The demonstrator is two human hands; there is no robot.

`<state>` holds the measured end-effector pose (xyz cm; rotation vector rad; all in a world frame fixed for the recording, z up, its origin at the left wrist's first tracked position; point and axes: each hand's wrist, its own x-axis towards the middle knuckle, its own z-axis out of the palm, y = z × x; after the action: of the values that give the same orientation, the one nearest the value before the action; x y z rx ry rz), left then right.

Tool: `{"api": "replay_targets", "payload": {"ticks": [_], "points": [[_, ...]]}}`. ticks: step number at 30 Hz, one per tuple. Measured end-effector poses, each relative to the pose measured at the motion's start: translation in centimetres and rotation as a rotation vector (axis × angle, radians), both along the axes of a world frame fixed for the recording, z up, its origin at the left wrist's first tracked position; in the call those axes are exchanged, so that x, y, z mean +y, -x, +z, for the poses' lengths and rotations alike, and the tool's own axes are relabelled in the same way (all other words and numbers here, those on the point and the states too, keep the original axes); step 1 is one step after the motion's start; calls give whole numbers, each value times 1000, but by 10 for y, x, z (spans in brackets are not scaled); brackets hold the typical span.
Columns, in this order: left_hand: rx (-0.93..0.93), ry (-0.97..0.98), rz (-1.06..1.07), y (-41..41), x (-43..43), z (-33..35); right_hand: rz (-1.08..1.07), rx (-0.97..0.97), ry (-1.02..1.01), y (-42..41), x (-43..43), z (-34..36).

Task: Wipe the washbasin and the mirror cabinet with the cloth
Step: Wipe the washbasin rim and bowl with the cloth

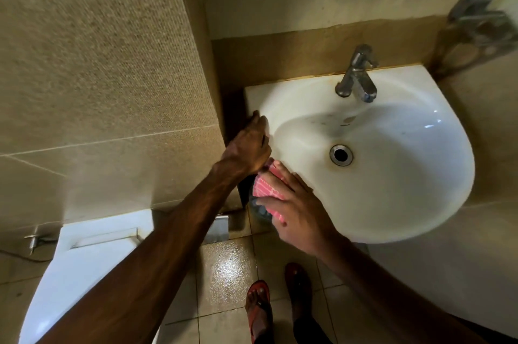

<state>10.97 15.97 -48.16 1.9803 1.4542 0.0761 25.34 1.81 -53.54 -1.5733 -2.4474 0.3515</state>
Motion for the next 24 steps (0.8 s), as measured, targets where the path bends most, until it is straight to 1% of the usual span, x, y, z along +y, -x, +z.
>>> {"api": "replay_targets", "payload": {"ticks": [2, 5, 7, 9, 11, 13, 15, 17, 19, 20, 22, 24], "points": [[26, -29, -55, 2, -7, 4, 26, -31, -5, -9, -10, 4], [65, -65, -124, 0, -18, 5, -11, -43, -22, -7, -9, 3], [34, -62, -63, -4, -21, 7, -19, -58, -45, -2, -5, 1], [69, -49, -92, -6, -18, 8, -2, -18, -97, 3, -1, -2], [165, -31, -193, -8, -18, 5, 5, 53, -162, 8, 10, -4], [162, -46, -151, -11, -19, 0, -21, 22, -103, 15, 18, -3], [176, -123, -164, -15, -24, -6, -36, -11, -60, 18, 17, -2], [224, -145, -189, -20, -31, -14, -37, 50, -7, 9, 10, 0], [265, -170, -191, -21, -40, -21, -12, 95, -20, -8, -3, 2], [265, -176, -183, -23, -45, -24, 8, 89, -47, -18, -11, 4], [208, -186, -101, -24, -55, -28, 42, 81, -97, -39, -25, 6], [135, -178, -75, -24, -64, -28, 79, 94, -109, -55, -38, 7]]}}
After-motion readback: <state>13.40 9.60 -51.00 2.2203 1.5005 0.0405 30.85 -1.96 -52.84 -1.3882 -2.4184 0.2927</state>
